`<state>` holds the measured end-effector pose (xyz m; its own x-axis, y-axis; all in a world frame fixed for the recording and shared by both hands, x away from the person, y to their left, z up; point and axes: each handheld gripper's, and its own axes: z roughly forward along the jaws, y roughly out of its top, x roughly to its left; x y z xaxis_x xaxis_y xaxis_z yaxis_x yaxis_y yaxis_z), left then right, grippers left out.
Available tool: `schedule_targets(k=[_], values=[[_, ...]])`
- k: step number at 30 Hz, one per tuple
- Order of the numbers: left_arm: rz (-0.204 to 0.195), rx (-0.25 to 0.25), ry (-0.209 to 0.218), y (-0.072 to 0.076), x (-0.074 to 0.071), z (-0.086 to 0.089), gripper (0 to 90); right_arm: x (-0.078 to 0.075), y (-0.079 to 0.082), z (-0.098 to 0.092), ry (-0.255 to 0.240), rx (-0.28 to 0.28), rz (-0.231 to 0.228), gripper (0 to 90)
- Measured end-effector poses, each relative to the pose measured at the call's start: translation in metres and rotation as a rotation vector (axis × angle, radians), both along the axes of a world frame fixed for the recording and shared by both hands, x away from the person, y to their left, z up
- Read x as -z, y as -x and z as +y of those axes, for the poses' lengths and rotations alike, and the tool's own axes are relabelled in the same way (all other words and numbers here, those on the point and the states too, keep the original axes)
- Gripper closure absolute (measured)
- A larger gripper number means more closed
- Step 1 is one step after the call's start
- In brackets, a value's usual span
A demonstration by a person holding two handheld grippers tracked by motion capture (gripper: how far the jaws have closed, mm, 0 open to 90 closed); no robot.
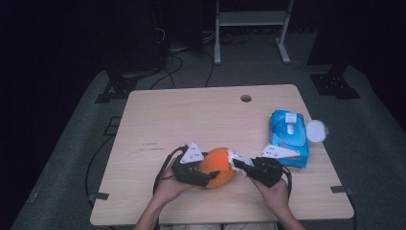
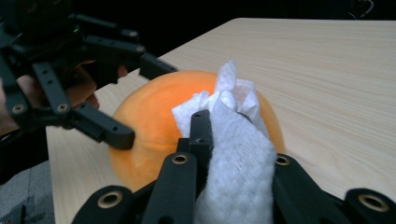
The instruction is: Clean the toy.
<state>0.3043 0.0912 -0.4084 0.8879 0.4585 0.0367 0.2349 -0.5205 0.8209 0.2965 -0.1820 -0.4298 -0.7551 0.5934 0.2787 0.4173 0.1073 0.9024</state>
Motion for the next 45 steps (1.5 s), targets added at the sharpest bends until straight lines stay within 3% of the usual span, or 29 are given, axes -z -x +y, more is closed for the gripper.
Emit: schedule_targets(k=[3, 6, 8, 10, 11, 13, 14, 15, 17, 19, 21, 23, 25, 28, 31, 34, 36, 37, 41, 45], values=[[-0.032, 0.073, -0.055, 0.005, 0.002, -0.005, 31.9, -0.006, 0.003, 0.001, 0.015, 0.005, -0.034, 79.5], [-0.044, 0.126, -0.072, 0.009, 0.004, -0.009, 31.1, -0.011, 0.004, 0.003, 0.023, 0.0, -0.054, 79.4], [-0.016, 0.124, -0.032, 0.007, 0.002, -0.006, 26.4, -0.007, 0.001, 0.0, 0.022, 0.005, -0.035, 79.4], [0.03, 0.084, 0.035, 0.002, -0.001, -0.001, 19.1, -0.001, -0.001, -0.004, 0.007, 0.007, 0.001, 79.4], [0.051, 0.053, 0.048, -0.001, -0.002, 0.0, 16.0, 0.001, -0.001, -0.005, 0.003, 0.006, 0.009, 79.4], [0.066, 0.028, 0.039, -0.003, -0.001, 0.001, 10.9, 0.002, -0.001, -0.006, 0.009, 0.004, 0.014, 79.4], [0.114, 0.016, 0.048, -0.007, 0.002, 0.003, 12.0, 0.001, 0.003, -0.004, 0.018, -0.003, 0.009, 79.4], [0.127, 0.03, 0.042, -0.007, 0.005, 0.002, 15.1, 0.0, 0.005, -0.003, 0.023, -0.01, -0.001, 79.4], [0.076, 0.071, 0.011, -0.001, 0.008, -0.004, 24.9, -0.005, 0.009, 0.004, 0.036, -0.041, -0.028, 79.4], [0.015, 0.12, -0.049, 0.008, 0.008, -0.014, 30.2, -0.01, 0.009, 0.011, 0.037, -0.062, -0.049, 79.4], [-0.036, 0.158, -0.087, 0.016, 0.007, -0.023, 31.1, -0.013, 0.005, 0.011, 0.046, -0.05, -0.055, 79.4], [-0.044, 0.165, -0.089, 0.018, 0.007, -0.024, 30.5, -0.012, 0.0, 0.003, 0.06, -0.014, -0.046, 79.4], [-0.02, 0.15, -0.069, 0.014, 0.006, -0.02, 28.5, -0.005, -0.003, -0.007, 0.08, 0.018, -0.017, 79.3], [0.001, 0.114, -0.058, 0.009, 0.004, -0.014, 28.9, 0.003, -0.004, -0.017, 0.08, 0.02, 0.025, 79.4], [0.031, 0.066, -0.036, 0.002, 0.004, -0.005, 29.8, -0.001, 0.002, -0.012, 0.065, -0.012, 0.006, 79.5], [0.075, 0.009, 0.003, -0.005, 0.006, 0.005, 30.1, -0.008, 0.012, 0.004, 0.056, -0.082, -0.026, 79.5], [0.087, 0.0, 0.01, -0.006, 0.007, 0.007, 29.8, -0.01, 0.018, 0.016, 0.084, -0.117, -0.045, 79.4], [0.086, -0.007, 0.012, -0.006, 0.007, 0.007, 29.5, -0.009, 0.019, 0.02, 0.102, -0.118, -0.06, 79.4], [0.089, -0.03, 0.031, -0.007, 0.006, 0.007, 29.8, -0.005, 0.01, 0.012, 0.058, -0.089, -0.034, 79.5], [0.085, -0.032, 0.027, -0.008, 0.007, 0.007, 29.9, -0.006, 0.009, 0.008, 0.072, -0.075, -0.04, 79.4]])
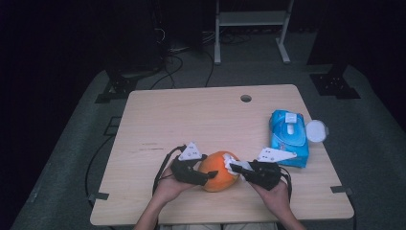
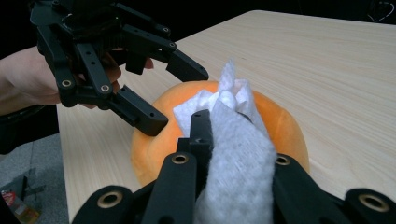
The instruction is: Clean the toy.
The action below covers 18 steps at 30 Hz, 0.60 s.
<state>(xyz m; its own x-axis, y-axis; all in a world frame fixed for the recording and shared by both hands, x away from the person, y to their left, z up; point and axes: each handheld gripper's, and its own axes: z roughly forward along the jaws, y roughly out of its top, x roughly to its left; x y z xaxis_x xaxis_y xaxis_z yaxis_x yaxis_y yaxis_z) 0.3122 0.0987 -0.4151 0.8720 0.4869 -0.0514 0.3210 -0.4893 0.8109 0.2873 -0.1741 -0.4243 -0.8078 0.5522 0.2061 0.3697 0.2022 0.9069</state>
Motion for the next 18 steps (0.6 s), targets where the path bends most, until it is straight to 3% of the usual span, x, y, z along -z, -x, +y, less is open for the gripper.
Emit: schedule_targets(k=[3, 7, 10, 13, 16, 18], values=[[0.0, -0.009, -0.001, -0.001, 0.0, 0.001, 29.3, 0.0, 0.001, 0.001, 0.005, -0.002, -0.004, 79.4], [-0.012, -0.089, 0.001, -0.003, 0.001, 0.005, 28.8, -0.003, 0.008, 0.01, 0.029, -0.041, -0.03, 79.3], [-0.016, -0.102, 0.004, -0.003, 0.001, 0.007, 29.2, -0.001, 0.005, 0.013, 0.031, -0.042, -0.025, 79.3], [-0.041, -0.084, 0.008, -0.002, -0.001, 0.006, 28.6, 0.001, -0.001, 0.013, 0.017, -0.027, -0.02, 79.3], [-0.071, -0.034, 0.027, 0.002, -0.007, 0.005, 23.2, 0.0, -0.006, 0.012, 0.015, -0.011, -0.025, 79.3], [-0.089, -0.008, 0.013, 0.006, -0.009, 0.002, 20.1, -0.001, -0.01, 0.011, 0.003, 0.001, -0.024, 79.3]])
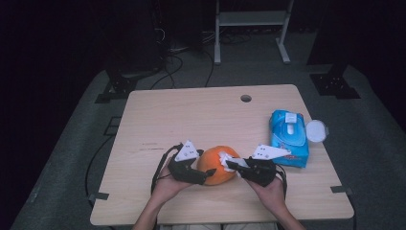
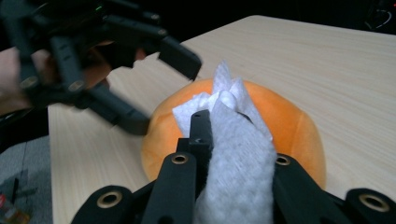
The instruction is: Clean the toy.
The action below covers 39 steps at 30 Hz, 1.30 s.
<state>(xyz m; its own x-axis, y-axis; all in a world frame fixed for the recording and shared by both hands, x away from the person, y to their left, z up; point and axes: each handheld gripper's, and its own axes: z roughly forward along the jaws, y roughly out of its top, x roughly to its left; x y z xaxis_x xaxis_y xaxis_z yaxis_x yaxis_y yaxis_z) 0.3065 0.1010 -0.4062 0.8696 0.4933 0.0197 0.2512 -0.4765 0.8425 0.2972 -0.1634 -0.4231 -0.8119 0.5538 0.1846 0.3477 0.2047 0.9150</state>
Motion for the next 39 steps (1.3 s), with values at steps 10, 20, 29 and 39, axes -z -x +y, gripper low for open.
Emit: schedule_targets(k=[10, 20, 29, 39], values=[[-0.052, -0.049, -0.111, -0.001, 0.012, -0.006, 37.2, -0.008, -0.017, 0.013, -0.007, 0.017, -0.018, 79.2], [0.256, 0.129, 0.153, -0.01, 0.006, 0.015, 46.3, -0.029, 0.003, 0.009, 0.004, -0.021, -0.056, 78.9], [-0.009, 0.018, 0.085, 0.0, -0.006, 0.005, 20.0, -0.012, -0.019, 0.006, -0.014, 0.031, -0.009, 78.9], [0.014, -0.108, 0.013, -0.011, 0.01, 0.008, 38.7, -0.012, -0.013, -0.001, 0.056, 0.051, -0.056, 78.7]])
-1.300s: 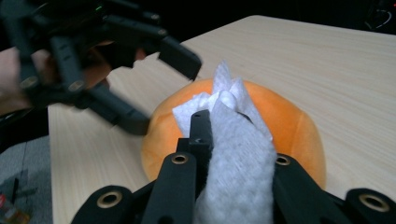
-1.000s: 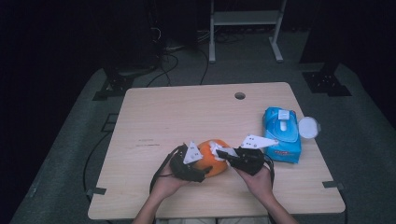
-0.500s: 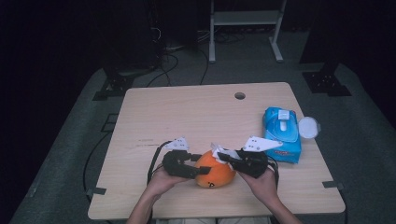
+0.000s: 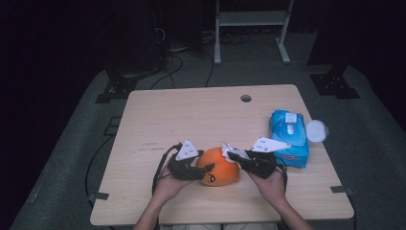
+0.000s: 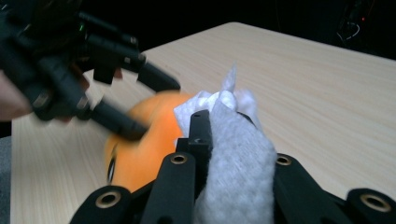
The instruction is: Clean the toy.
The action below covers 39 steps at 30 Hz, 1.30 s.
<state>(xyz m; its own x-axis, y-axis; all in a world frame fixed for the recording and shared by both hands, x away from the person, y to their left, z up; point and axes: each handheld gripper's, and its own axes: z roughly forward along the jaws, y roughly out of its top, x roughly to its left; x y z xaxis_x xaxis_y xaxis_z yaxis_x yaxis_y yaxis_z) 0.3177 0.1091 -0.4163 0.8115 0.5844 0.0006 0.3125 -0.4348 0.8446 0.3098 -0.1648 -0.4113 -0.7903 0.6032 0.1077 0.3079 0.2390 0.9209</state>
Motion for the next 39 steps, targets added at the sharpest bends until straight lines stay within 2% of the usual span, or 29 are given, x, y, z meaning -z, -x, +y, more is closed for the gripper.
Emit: schedule_targets(k=[2, 4, 5, 7, 9, 10, 12, 13, 14, 16, 18, 20, 22, 24, 27, 29, 31, 35, 39], values=[[-0.007, -0.018, 0.021, -0.002, 0.0, 0.002, 37.4, 0.006, 0.001, -0.004, -0.001, 0.0, 0.012, 78.7], [-0.018, -0.029, 0.016, -0.002, -0.001, 0.001, 32.4, 0.008, 0.001, -0.005, -0.005, 0.005, 0.02, 78.7], [-0.066, -0.039, 0.012, 0.0, -0.005, -0.002, 28.2, 0.011, -0.001, -0.006, -0.021, 0.013, 0.027, 78.6], [-0.125, 0.032, 0.049, 0.007, -0.011, -0.005, 23.4, 0.012, -0.004, -0.008, -0.031, 0.025, 0.041, 78.6], [-0.18, 0.103, 0.039, 0.015, -0.015, -0.013, 21.6, 0.013, -0.009, -0.01, -0.039, 0.041, 0.051, 78.5], [-0.188, 0.127, 0.01, 0.017, -0.016, -0.018, 21.3, 0.014, -0.013, -0.011, -0.048, 0.045, 0.061, 78.5], [-0.2, 0.137, -0.074, 0.017, -0.012, -0.028, 19.8, 0.015, -0.017, -0.012, -0.058, 0.053, 0.072, 78.5], [-0.194, 0.134, -0.101, 0.015, -0.008, -0.032, 19.7, 0.015, -0.019, -0.012, -0.056, 0.056, 0.068, 78.5], [-0.194, 0.134, -0.101, 0.015, -0.008, -0.032, 18.5, 0.015, -0.019, -0.012, -0.056, 0.056, 0.068, 78.5], [-0.171, 0.102, -0.152, 0.006, -0.003, -0.037, 14.2, 0.014, -0.018, -0.018, -0.058, 0.053, 0.074, 78.4], [-0.152, 0.069, -0.18, -0.001, 0.001, -0.038, 8.9, 0.013, -0.014, -0.025, -0.033, 0.045, 0.069, 78.3], [-0.155, 0.04, -0.198, -0.008, 0.005, -0.039, 6.9, 0.016, -0.01, -0.038, 0.012, 0.047, 0.07, 78.0], [-0.142, 0.017, -0.19, -0.013, 0.008, -0.039, 6.9, 0.022, -0.006, -0.055, 0.031, 0.057, 0.092, 77.6], [-0.142, 0.001, -0.192, -0.014, 0.01, -0.04, 10.0, 0.027, -0.003, -0.071, 0.036, 0.065, 0.12, 77.1], [-0.162, -0.003, -0.222, -0.014, 0.009, -0.041, 31.4, 0.033, 0.002, -0.088, 0.084, 0.068, 0.14, 73.0], [-0.164, -0.004, -0.212, -0.015, 0.008, -0.042, 40.0, 0.035, 0.006, -0.099, 0.105, 0.08, 0.148, 71.1], [-0.174, -0.012, -0.173, -0.016, 0.006, -0.043, 42.7, 0.038, 0.009, -0.108, 0.119, 0.093, 0.161, 68.1], [-0.175, -0.047, -0.133, -0.022, 0.002, -0.043, 43.1, 0.042, 0.014, -0.117, 0.143, 0.091, 0.172, 59.4], [-0.176, -0.072, -0.137, -0.027, 0.003, -0.042, 42.2, 0.042, 0.019, -0.118, 0.164, 0.078, 0.152, 54.9]])
